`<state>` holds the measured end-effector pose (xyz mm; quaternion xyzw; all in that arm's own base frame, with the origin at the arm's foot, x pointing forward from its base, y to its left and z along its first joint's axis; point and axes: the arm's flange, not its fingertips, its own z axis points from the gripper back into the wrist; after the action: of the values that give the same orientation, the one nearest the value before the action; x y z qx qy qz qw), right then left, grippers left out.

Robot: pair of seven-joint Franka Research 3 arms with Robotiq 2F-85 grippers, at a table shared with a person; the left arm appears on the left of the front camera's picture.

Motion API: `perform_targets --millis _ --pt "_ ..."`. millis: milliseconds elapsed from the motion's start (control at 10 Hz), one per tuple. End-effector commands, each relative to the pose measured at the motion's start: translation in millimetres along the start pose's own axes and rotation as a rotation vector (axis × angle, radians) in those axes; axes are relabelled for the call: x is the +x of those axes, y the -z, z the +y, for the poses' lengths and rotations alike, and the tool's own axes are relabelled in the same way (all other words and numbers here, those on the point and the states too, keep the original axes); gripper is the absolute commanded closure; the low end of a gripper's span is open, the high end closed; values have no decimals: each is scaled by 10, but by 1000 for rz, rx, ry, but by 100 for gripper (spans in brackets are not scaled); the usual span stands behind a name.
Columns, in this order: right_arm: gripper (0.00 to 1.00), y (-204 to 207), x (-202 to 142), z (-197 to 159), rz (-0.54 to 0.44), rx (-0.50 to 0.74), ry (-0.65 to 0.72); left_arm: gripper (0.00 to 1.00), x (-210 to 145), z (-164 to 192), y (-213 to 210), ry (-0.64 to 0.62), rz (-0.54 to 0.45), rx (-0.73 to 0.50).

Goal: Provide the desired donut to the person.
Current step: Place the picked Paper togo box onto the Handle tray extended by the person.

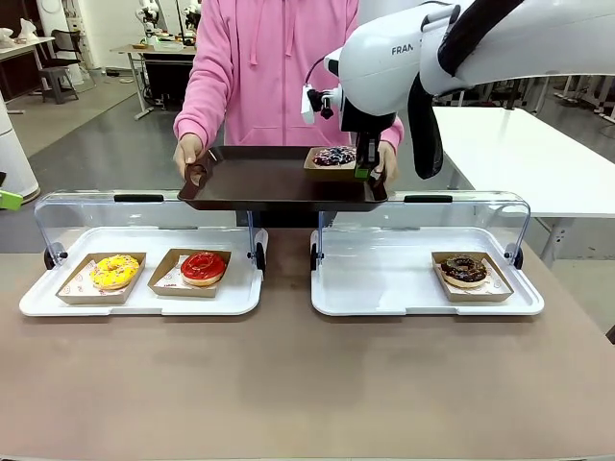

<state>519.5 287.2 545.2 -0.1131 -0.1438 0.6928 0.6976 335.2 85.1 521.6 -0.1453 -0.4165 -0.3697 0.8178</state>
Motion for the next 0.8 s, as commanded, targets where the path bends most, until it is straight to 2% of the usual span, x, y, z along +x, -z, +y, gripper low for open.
perform_targets --millis 0,200,300,400,500,600,700 --pt "98 86 23 -110 -17 -6 3 0 -4 6 0 -7 -8 -5" --pt "98 140 27 -109 -28 3 2 0 -4 6 0 -7 -8 -5" --pt "38 127 32 -105 -47 18 -2 0 -4 6 0 -7 -8 -5" --pt "38 66 45 -79 -65 19 -11 0 -4 6 0 -7 -8 -5" --pt "0 4 51 -66 -65 19 -15 0 -4 6 0 -7 -8 -5" --pt "34 -35 46 -68 -63 22 -14 0 -4 6 0 -7 -8 -5" --pt "0 -41 36 -88 -70 47 -13 0 -4 6 0 -7 -8 -5"
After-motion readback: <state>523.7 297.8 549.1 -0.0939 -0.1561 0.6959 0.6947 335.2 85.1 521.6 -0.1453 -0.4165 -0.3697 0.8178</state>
